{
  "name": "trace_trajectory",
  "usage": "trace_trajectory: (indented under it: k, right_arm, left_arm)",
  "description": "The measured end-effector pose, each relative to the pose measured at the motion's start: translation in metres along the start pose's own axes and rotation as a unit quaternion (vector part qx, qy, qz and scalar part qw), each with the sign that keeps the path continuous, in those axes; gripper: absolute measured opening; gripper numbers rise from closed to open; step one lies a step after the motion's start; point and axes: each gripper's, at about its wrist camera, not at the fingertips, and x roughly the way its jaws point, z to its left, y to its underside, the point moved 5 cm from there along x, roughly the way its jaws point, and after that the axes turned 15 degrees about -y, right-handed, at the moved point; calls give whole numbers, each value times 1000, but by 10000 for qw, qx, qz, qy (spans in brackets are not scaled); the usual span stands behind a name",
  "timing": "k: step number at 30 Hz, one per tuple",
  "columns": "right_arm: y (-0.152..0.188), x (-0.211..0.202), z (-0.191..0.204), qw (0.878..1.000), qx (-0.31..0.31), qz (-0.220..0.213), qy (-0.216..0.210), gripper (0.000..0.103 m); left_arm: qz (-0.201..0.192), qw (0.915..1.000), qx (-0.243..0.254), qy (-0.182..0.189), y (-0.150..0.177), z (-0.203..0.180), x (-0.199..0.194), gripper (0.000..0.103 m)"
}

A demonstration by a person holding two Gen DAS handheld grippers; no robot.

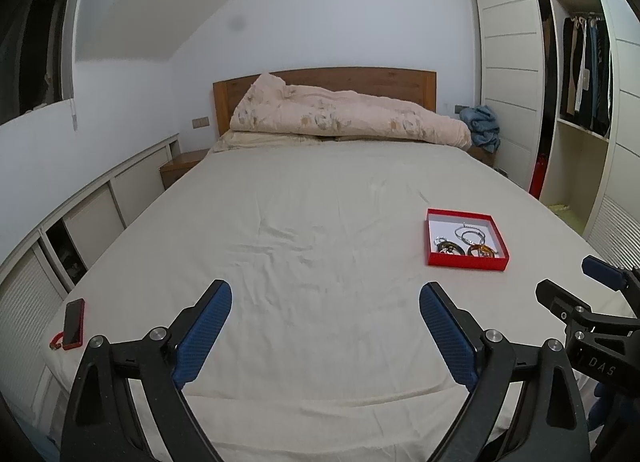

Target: Organize jewelry

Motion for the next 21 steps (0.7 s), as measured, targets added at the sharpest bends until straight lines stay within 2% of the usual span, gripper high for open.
trace_trajectory:
  k: [21]
  right_arm:
    - [14, 18, -10, 9996, 129, 250, 19, 82]
  left_arm:
    - [248, 9997, 43, 47, 14, -8, 20, 94]
